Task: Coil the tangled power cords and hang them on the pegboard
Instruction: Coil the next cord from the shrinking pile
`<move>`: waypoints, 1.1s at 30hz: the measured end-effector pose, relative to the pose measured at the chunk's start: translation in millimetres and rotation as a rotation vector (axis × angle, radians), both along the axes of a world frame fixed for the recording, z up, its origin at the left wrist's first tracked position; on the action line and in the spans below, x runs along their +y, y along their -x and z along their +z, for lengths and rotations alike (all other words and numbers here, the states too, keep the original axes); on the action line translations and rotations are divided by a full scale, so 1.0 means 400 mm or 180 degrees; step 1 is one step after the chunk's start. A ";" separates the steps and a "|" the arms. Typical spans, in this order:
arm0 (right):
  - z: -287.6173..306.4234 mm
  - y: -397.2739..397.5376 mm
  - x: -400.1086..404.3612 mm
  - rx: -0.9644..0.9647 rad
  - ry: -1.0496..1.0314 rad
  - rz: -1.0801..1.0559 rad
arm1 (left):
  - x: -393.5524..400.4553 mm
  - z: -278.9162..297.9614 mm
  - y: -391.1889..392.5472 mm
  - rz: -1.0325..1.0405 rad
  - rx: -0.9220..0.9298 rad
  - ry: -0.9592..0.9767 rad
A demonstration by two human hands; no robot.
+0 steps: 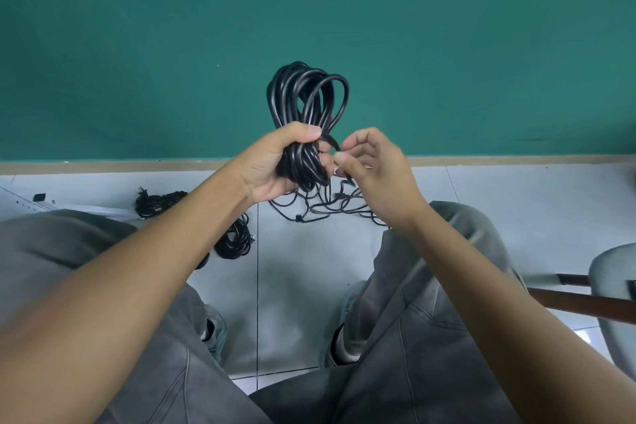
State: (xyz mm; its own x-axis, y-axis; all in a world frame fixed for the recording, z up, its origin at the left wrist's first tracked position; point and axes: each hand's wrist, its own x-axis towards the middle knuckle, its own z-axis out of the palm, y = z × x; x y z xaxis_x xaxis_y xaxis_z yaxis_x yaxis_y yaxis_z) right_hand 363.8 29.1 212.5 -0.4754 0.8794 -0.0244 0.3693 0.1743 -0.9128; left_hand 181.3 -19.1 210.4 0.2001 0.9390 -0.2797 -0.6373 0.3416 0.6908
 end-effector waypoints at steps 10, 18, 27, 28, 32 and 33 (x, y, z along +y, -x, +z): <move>-0.035 -0.028 0.018 -0.1076 -0.0270 0.0289 | 0.001 -0.012 0.003 0.0247 0.0538 0.0259; 0.058 0.018 0.044 0.0741 0.0338 -0.0790 | 0.006 -0.046 -0.001 0.0038 0.1016 0.0011; 0.112 0.077 0.051 0.0892 0.0002 -0.1195 | -0.005 -0.024 -0.023 -0.0045 0.1116 -0.0105; 0.108 0.081 0.051 0.0863 -0.0056 -0.1198 | -0.003 -0.025 -0.023 0.0033 0.1034 -0.0092; 0.062 0.091 0.012 0.0605 -0.0064 -0.0918 | 0.003 -0.020 -0.022 0.0237 0.0766 -0.0178; 0.051 0.090 -0.008 0.0555 0.0120 -0.0719 | 0.003 -0.012 -0.024 0.0287 0.0713 -0.0236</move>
